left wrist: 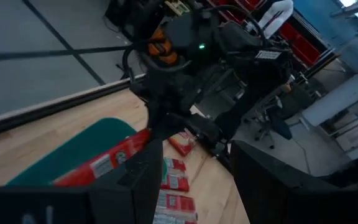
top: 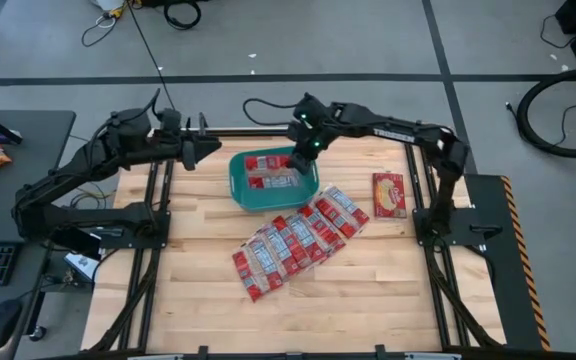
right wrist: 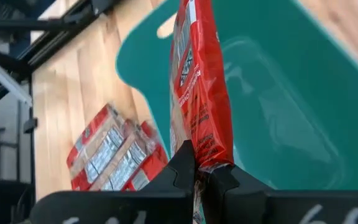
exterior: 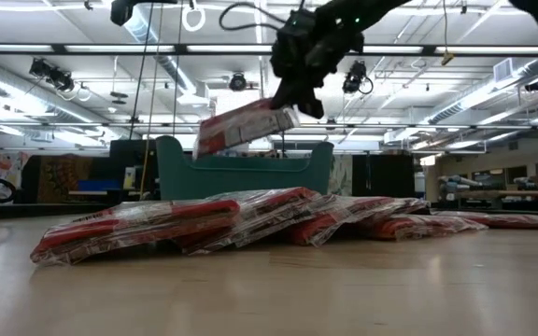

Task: Sort popcorn bags into baskets
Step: Put the red popcorn bag into the blue bin

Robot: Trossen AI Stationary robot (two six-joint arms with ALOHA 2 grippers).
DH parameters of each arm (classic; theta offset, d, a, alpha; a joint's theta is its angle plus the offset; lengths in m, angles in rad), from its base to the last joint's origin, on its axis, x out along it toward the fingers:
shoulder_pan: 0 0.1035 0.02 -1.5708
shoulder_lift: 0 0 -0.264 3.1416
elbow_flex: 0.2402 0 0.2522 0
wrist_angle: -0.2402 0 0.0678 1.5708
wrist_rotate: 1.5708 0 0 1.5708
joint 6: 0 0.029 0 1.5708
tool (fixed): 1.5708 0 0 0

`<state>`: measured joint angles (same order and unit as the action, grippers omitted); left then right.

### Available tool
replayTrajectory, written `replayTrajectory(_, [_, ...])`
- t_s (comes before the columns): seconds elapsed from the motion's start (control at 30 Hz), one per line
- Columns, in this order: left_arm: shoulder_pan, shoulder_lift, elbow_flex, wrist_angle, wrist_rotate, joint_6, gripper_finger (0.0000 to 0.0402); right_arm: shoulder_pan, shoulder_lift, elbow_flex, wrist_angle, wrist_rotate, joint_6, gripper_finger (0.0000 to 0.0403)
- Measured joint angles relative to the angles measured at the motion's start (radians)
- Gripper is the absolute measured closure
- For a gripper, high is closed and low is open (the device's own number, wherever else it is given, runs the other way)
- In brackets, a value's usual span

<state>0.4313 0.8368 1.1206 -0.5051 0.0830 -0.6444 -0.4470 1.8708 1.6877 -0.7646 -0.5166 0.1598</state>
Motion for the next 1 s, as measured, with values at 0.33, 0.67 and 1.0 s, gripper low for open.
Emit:
replayTrajectory(0.33, [0.000, 0.000, 0.000, 0.001, 0.000, -0.007, 0.0209, 0.002, 0.158, 0.014, 0.024, -0.053, -0.033, 0.0385])
replayTrajectory(0.67, [0.000, 0.000, 0.000, 0.000, -0.001, -0.007, 0.0209, 0.005, 0.161, 0.014, -0.014, -0.021, -0.022, 0.0307])
replayTrajectory(1.0, [0.000, 0.008, 0.000, -0.006, 0.000, 0.001, 0.0209, -0.001, -0.042, 0.014, -0.127, 0.144, -0.031, 0.0275])
